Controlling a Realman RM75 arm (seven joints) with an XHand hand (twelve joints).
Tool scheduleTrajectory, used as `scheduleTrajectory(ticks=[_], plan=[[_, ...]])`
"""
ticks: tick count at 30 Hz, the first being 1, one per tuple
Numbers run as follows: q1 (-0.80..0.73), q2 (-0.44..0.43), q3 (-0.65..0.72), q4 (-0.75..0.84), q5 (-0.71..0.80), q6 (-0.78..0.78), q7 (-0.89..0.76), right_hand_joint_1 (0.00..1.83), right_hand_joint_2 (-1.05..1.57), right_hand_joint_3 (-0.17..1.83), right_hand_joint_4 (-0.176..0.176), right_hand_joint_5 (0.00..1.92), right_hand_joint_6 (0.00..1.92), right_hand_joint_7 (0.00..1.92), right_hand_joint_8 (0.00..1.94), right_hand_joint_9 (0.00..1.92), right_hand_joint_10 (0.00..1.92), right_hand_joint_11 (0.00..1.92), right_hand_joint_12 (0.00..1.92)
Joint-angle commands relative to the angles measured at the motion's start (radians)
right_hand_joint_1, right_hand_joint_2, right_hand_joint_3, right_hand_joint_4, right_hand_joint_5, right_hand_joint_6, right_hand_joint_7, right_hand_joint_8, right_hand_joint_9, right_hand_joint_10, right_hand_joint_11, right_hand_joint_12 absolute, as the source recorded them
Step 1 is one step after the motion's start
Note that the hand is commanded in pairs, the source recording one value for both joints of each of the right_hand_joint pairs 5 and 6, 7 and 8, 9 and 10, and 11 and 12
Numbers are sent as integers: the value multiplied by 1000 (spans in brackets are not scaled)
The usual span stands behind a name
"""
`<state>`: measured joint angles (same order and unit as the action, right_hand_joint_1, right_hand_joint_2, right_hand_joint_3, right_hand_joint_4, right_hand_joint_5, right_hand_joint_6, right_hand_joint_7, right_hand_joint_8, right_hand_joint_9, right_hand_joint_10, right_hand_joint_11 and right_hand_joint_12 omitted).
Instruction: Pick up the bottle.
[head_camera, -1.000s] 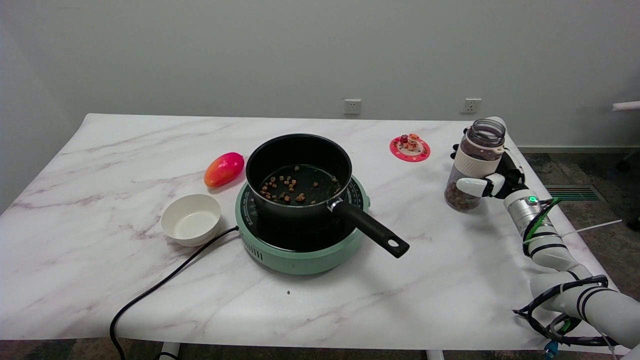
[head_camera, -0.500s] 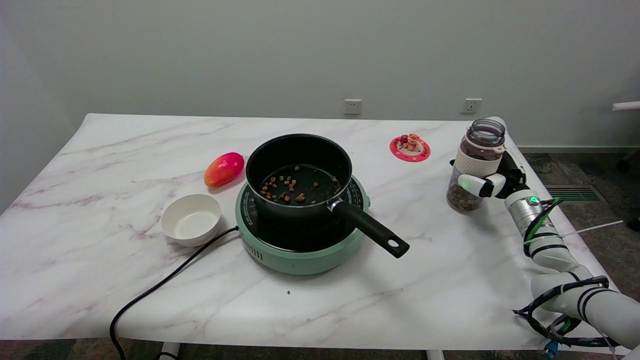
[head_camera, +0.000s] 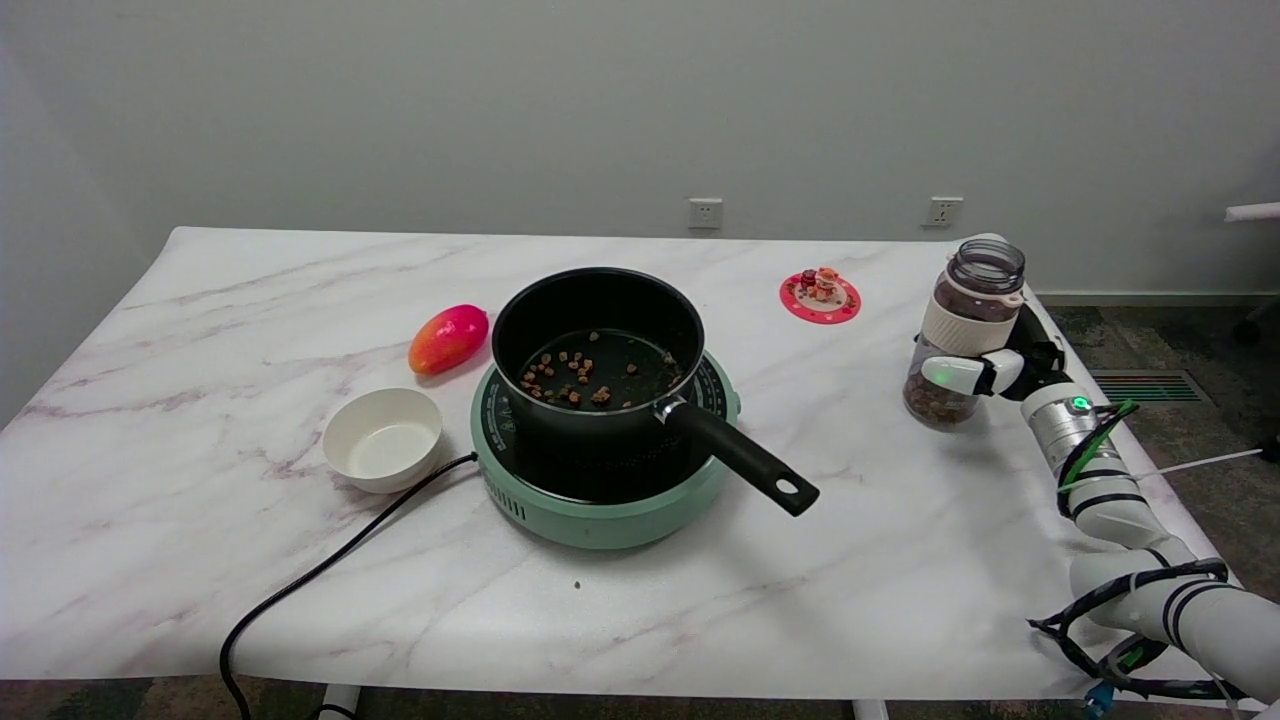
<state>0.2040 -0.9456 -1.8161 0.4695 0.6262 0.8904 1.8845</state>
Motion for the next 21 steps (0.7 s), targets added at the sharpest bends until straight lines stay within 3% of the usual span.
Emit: scheduleTrajectory(ticks=[1, 7, 11, 21], plan=[[-18, 1, 50, -3, 5, 30, 3, 1608, 126, 916, 0, 1920, 1920, 1920, 1920, 1293, 1293, 939, 939], [-29, -1, 61, 0, 5, 59, 10, 1611, 176, 922, 0, 1920, 1920, 1920, 1920, 1307, 1307, 951, 951], [-32, -2, 61, 2, 13, 59, 9, 1647, 501, 947, 0, 1920, 1920, 1920, 1920, 1411, 1411, 1094, 1094], [-29, -2, 61, 2, 15, 56, 10, 1669, 708, 920, 0, 1920, 1920, 1920, 1920, 1468, 1468, 1200, 1200]])
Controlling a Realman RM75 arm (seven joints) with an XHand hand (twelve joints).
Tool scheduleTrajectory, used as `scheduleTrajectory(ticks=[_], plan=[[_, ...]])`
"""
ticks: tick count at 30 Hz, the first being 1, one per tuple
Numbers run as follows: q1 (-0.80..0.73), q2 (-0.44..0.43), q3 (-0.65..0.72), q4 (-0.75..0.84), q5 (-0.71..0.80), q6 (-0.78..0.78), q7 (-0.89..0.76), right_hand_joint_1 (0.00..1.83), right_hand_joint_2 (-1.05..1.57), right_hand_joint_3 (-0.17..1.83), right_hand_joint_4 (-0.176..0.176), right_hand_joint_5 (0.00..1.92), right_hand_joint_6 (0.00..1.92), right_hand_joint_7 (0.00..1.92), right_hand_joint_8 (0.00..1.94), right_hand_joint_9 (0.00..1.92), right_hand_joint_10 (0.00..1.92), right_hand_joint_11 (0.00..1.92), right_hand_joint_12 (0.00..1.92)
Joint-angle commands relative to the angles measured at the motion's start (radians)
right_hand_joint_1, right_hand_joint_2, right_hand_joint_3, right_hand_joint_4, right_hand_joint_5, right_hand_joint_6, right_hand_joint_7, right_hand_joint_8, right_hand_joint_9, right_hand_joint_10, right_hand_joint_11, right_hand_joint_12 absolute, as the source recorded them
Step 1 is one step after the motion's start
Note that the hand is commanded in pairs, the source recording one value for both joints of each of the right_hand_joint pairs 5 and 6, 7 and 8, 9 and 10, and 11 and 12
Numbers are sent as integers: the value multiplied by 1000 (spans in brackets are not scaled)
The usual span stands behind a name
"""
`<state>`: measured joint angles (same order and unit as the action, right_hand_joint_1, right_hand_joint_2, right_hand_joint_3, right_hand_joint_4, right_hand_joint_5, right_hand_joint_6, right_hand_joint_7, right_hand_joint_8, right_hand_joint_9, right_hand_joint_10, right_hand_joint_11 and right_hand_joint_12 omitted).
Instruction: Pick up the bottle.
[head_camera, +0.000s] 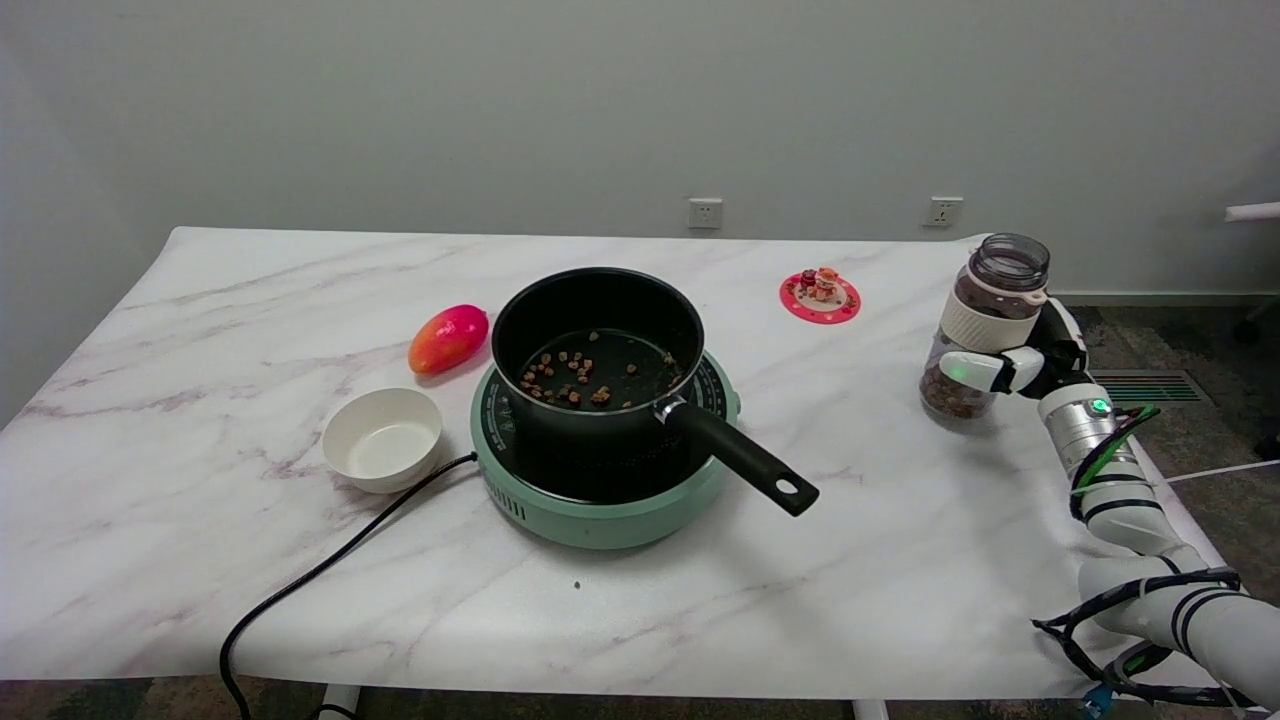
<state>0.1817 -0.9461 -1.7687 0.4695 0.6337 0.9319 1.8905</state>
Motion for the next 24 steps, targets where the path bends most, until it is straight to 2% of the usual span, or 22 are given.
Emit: scheduleTrajectory(ticks=[1, 12, 24], plan=[[-7, 0, 14, 3, 10, 14, 4, 1669, 724, 924, 0, 1920, 1920, 1920, 1920, 1474, 1474, 1211, 1211], [-5, 4, 14, 57, 26, 13, -3, 1719, 781, 986, 0, 1920, 1920, 1920, 1920, 1583, 1583, 1306, 1306], [51, 60, 13, 180, -40, 17, -8, 1701, 854, 850, 0, 1920, 1920, 1920, 1920, 1630, 1630, 1280, 1280]])
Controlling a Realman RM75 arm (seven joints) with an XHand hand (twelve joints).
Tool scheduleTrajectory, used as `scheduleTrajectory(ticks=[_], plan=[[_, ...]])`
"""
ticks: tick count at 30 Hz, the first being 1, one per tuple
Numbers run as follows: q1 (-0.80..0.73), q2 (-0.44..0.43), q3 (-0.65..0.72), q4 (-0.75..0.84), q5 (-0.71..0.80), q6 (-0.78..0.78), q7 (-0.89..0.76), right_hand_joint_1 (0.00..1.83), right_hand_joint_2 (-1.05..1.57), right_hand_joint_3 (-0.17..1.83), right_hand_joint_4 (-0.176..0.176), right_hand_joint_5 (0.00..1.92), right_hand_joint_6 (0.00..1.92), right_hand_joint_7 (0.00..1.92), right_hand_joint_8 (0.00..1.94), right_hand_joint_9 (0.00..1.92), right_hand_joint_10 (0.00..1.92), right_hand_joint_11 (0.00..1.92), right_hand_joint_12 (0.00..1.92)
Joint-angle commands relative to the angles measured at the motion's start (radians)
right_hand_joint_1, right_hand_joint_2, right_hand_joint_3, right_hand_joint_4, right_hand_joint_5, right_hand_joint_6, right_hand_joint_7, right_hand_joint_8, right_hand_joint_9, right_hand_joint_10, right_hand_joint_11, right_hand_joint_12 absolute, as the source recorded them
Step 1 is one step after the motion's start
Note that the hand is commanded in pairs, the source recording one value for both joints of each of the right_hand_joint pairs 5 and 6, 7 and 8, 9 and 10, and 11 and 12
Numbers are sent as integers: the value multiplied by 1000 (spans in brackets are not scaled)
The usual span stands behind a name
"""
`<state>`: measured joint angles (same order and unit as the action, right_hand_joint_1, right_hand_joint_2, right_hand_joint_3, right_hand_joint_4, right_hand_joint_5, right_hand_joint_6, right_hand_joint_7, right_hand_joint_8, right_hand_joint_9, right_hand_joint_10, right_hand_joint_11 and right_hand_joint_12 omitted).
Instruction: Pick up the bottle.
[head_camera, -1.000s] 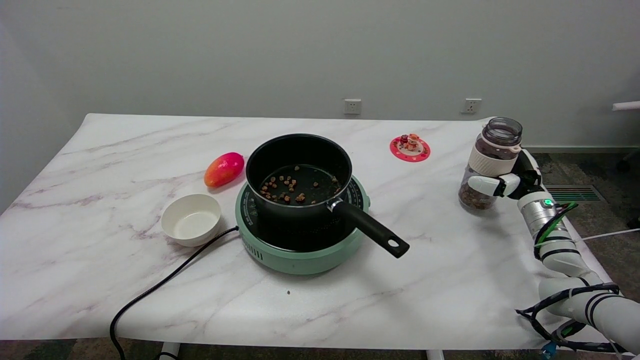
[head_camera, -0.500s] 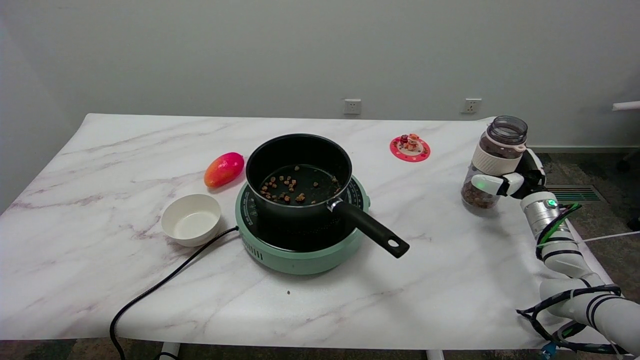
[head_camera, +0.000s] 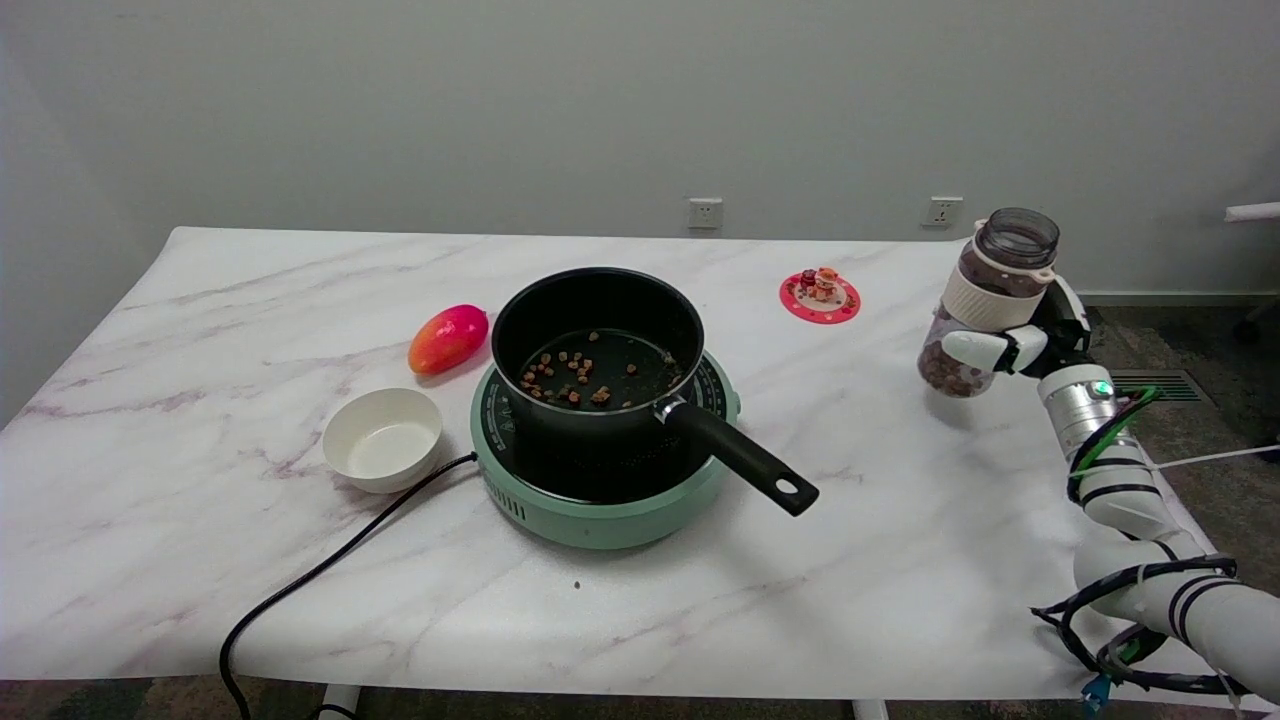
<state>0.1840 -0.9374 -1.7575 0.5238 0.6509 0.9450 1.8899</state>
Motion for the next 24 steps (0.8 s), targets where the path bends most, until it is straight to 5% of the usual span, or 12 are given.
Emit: scheduleTrajectory(ticks=[1, 13, 24], plan=[[54, 55, 3, 136, -65, 4, -7, 1699, 857, 849, 0, 1920, 1920, 1920, 1920, 1631, 1631, 1280, 1280], [128, 79, -42, 347, -173, -82, -114, 1683, 892, 805, 0, 1920, 1920, 1920, 1920, 1641, 1641, 1273, 1273], [199, 28, -46, 542, -416, -316, -151, 1679, 886, 816, 0, 1920, 1920, 1920, 1920, 1635, 1635, 1265, 1265]])
